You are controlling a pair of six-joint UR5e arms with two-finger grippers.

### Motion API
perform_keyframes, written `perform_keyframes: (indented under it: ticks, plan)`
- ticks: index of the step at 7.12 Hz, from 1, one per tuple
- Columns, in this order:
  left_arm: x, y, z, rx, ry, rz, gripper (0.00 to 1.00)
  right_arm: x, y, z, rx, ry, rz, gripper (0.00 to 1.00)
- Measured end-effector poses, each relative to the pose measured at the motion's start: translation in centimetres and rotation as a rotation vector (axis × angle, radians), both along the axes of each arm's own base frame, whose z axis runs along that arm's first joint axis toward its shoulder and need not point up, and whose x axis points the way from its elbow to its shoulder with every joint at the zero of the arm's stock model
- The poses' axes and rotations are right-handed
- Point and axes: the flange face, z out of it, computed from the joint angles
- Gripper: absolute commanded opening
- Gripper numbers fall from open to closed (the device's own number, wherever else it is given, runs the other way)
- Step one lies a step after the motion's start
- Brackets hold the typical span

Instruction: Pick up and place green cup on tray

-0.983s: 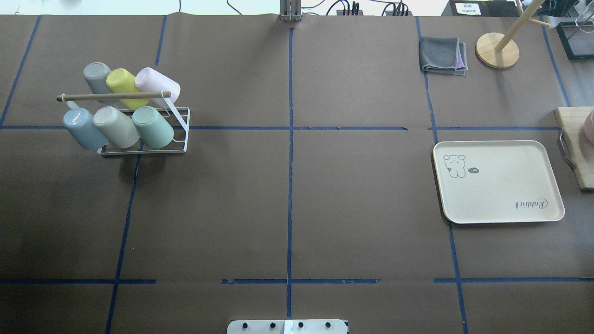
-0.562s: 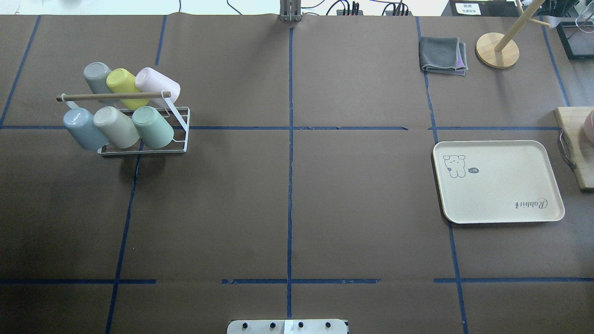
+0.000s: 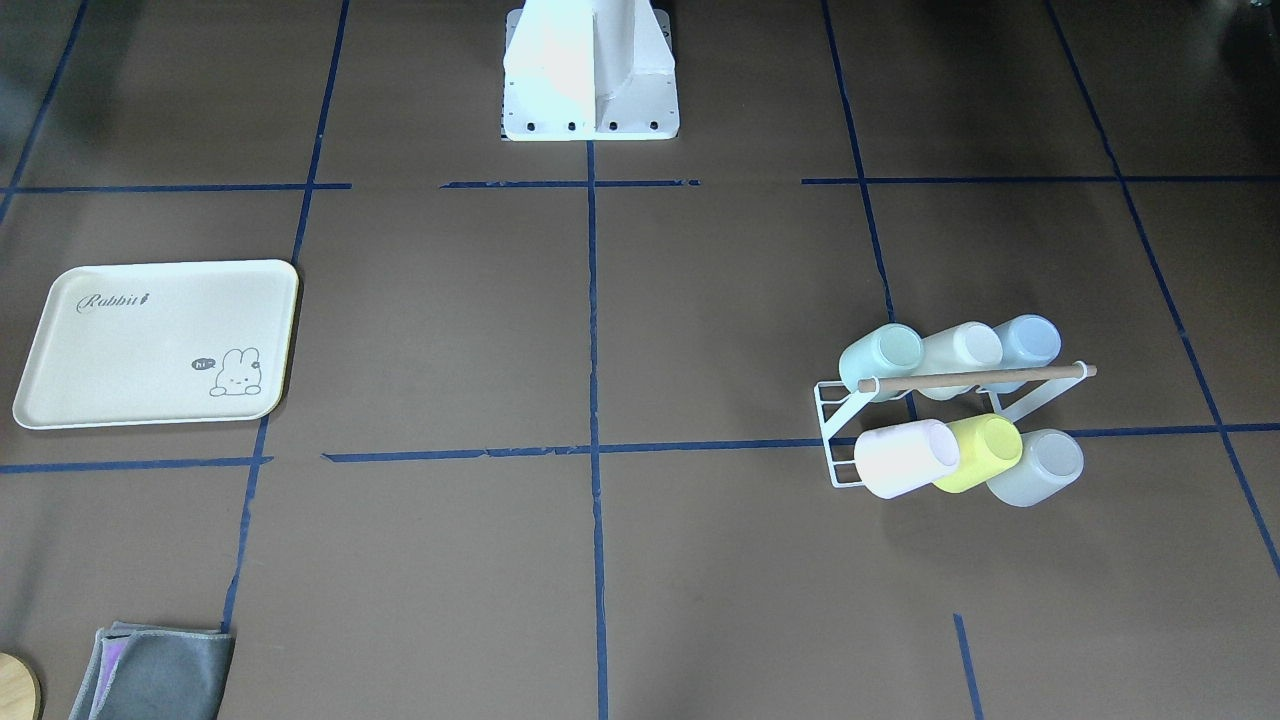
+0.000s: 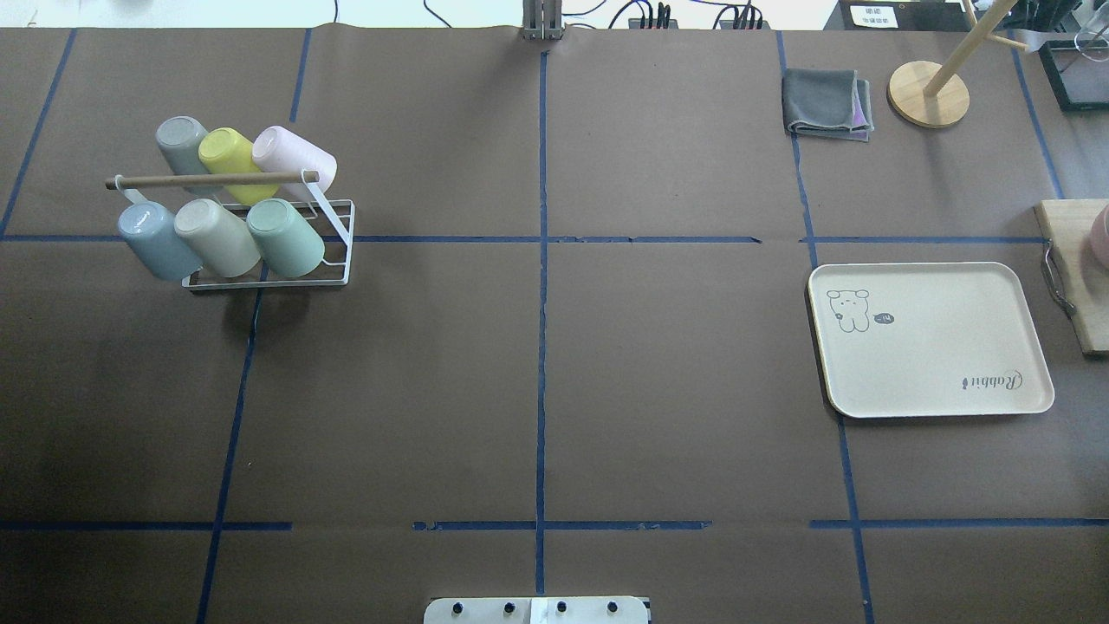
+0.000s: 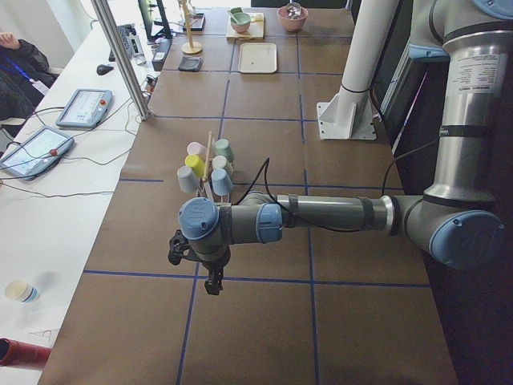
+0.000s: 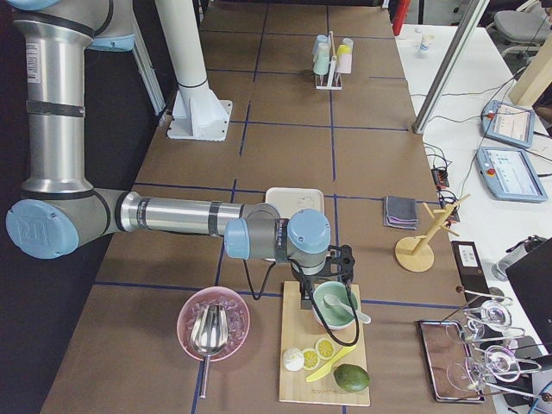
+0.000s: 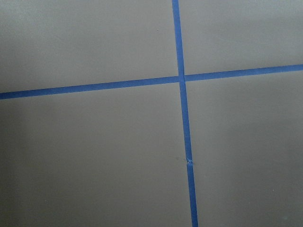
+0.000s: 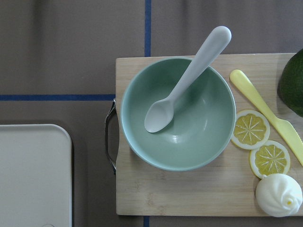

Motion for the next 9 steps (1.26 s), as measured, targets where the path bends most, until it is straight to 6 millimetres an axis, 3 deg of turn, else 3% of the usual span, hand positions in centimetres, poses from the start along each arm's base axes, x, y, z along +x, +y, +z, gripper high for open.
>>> perform_keyframes:
  ticks: [2, 4, 7, 9]
  plan:
    - [0.0, 0.2, -0.8, 0.016, -0.003, -0.001, 1.00, -0.1, -1.6, -1.6, 0.027, -0.003, 0.001, 1.00]
    - [0.0, 0.2, -1.0, 0.018, -0.004, -0.002, 1.00, -1.4, -1.7, -1.6, 0.018, -0.021, -0.012, 1.00]
    - [0.0, 0.2, -1.0, 0.016, -0.006, -0.003, 1.00, -7.3, -3.1, -3.8, -0.060, -0.025, -0.014, 1.00]
    - [0.0, 0.2, -1.0, 0.016, -0.002, -0.005, 1.00, -10.3, -2.5, -5.9, -0.082, -0.038, 0.016, 1.00]
